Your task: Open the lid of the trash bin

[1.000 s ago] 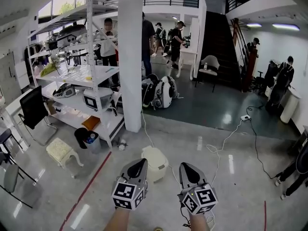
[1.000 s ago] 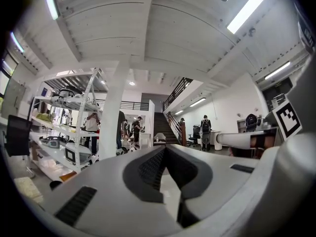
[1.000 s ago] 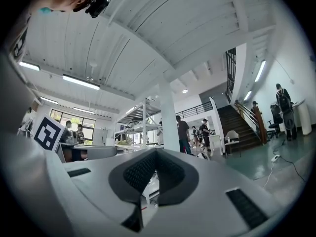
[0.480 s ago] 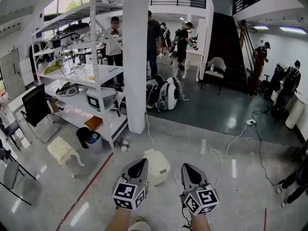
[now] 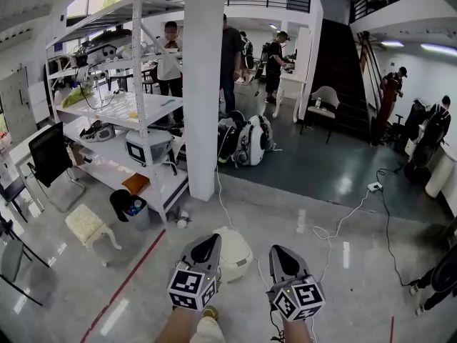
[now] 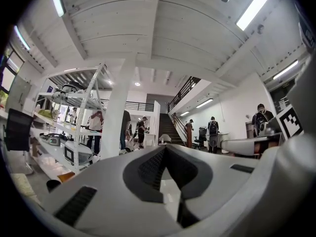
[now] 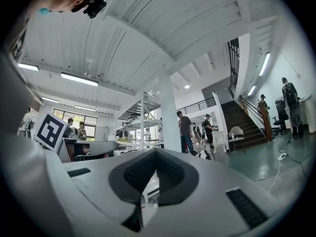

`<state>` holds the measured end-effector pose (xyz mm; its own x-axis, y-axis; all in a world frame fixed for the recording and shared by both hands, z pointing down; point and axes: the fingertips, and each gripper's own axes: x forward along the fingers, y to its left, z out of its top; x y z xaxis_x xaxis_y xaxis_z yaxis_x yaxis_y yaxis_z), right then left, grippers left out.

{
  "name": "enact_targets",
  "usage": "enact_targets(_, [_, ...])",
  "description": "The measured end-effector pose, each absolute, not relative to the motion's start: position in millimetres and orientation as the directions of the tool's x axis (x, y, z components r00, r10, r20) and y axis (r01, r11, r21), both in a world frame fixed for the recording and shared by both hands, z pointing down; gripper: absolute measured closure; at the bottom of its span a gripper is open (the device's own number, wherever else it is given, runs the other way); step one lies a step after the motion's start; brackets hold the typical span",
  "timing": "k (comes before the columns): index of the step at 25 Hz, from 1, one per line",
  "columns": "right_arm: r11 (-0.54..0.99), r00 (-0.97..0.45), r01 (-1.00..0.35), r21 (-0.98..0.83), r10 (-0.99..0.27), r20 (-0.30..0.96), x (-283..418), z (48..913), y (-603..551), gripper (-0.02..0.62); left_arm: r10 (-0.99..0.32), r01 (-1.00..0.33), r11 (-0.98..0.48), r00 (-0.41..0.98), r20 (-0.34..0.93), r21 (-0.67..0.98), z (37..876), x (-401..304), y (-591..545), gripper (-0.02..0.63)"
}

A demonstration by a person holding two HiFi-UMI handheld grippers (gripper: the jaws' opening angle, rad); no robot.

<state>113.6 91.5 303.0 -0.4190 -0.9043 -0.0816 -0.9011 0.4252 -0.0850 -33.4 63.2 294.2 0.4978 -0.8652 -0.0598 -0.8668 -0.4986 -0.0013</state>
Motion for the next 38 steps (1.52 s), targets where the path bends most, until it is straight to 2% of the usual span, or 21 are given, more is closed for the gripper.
enact_targets(17, [0.427,-0.425,-0.9,-0.084,-0.904,-0.044,100,317,-24,0.566,-0.852,-0.852,-0.523,0.523,-0.034,0.001,304,-35,-59,0.597])
enact_targets(38, [0.355,-0.353,-0.93,-0.09,-0.935,-0.038,65,315,-180,0.565,-0.8,-0.8,-0.6,0.599,-0.02,0.027,305,-65,-227,0.597])
